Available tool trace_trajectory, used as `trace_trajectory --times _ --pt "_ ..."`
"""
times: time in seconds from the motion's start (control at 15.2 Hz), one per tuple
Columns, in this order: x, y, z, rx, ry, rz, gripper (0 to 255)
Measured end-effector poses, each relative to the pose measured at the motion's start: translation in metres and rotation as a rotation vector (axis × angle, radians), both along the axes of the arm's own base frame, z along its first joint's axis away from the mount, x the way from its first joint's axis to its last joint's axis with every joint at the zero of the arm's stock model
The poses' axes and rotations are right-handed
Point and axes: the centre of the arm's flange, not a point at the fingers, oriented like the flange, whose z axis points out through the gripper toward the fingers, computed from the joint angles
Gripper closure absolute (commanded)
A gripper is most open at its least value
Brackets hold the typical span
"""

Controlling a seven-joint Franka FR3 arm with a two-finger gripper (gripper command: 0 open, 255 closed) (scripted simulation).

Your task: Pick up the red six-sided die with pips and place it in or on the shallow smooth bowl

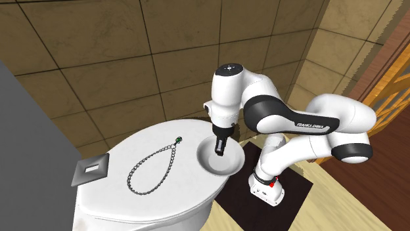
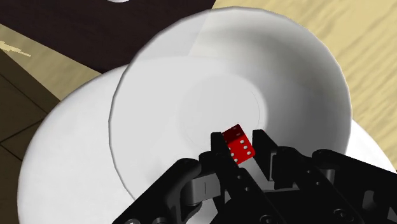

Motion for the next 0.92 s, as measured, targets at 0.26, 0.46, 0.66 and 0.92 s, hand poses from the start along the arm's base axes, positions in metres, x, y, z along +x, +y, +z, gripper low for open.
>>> trace_trajectory --times 0.26,0.46,0.66,0.92 --pt "0.000 0.000 0.000 0.000 0.000 0.000 0" --pt "-0.001 0.002 0.006 0.000 0.000 0.000 0" --pt "-0.001 0.000 0.037 0.001 0.000 0.000 0" --pt "0.000 0.001 0.049 0.000 0.000 0.000 0"
